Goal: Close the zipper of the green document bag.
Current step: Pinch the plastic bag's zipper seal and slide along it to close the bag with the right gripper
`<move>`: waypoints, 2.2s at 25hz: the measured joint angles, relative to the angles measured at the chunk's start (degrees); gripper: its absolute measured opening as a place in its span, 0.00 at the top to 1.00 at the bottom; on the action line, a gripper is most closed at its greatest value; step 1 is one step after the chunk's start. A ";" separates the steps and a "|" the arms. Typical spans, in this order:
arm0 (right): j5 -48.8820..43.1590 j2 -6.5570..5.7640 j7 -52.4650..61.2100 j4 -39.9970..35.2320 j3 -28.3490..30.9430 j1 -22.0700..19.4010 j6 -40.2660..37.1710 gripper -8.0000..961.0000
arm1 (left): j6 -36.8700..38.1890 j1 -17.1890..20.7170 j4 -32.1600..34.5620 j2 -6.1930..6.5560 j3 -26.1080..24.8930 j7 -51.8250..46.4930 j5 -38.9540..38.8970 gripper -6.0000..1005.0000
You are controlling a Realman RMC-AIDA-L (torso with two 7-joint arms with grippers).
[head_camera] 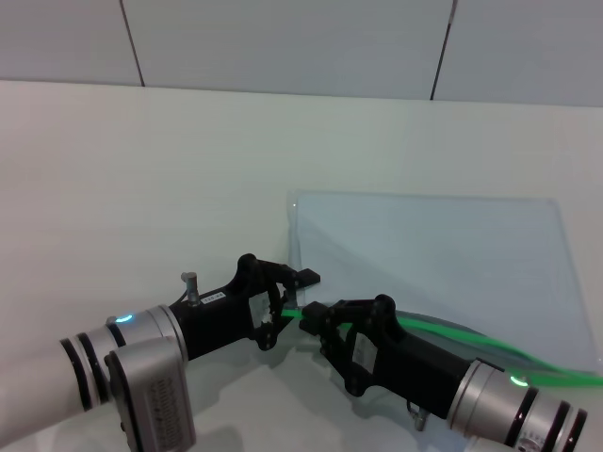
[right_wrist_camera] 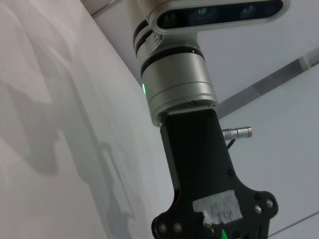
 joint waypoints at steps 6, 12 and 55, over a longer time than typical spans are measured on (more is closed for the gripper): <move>-0.07 0.02 -1.88 0.42 1.21 -1.09 0.01 0.91 | 0.05 0.15 0.01 -0.01 -0.15 0.01 0.00 0.94; -0.06 -0.07 -3.48 0.98 2.59 -2.38 0.09 0.91 | 0.09 0.40 0.01 0.00 -0.26 0.11 0.01 0.94; 5.94 -0.35 -12.72 -0.37 11.36 -5.48 1.77 0.87 | 1.01 0.89 0.00 0.00 0.20 0.26 0.03 0.94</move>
